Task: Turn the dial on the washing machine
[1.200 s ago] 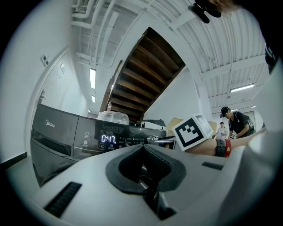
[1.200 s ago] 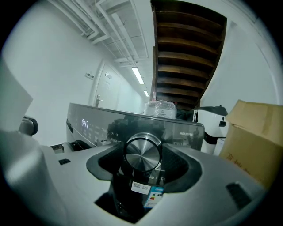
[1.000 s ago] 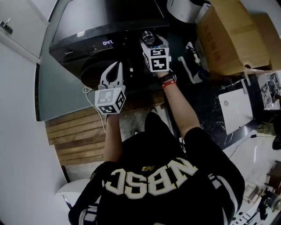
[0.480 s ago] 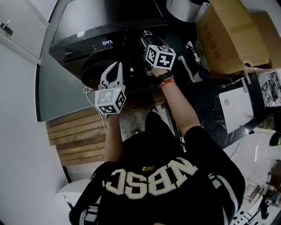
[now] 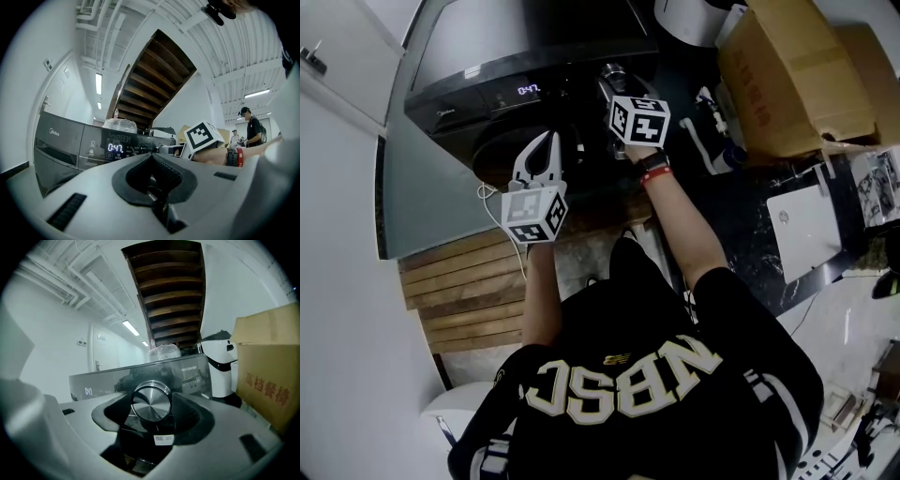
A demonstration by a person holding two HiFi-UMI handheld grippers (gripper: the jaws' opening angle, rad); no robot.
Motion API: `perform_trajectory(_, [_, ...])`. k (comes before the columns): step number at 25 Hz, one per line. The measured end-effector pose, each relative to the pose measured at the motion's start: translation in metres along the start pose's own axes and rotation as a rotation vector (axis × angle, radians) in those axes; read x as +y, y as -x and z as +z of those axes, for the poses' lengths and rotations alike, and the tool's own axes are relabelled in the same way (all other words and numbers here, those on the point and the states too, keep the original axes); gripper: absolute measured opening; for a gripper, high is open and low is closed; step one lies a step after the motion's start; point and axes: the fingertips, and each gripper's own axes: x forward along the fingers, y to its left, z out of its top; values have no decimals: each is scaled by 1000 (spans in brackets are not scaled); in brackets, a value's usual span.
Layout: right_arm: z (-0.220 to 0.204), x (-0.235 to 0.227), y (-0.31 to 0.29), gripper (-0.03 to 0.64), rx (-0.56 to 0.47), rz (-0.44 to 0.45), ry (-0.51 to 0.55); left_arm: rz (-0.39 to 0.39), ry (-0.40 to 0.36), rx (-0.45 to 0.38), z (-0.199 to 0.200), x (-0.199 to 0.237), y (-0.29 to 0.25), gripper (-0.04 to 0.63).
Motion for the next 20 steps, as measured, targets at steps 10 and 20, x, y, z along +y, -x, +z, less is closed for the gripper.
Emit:
perform_trajectory(10, [-1,0,-1,279,1,12,-12,-3,4,4,-2,-1,-1,9])
perform_trajectory(20, [-2,-1,0,279,-20,12,-76,-6,-1,0,2,-3,0,9])
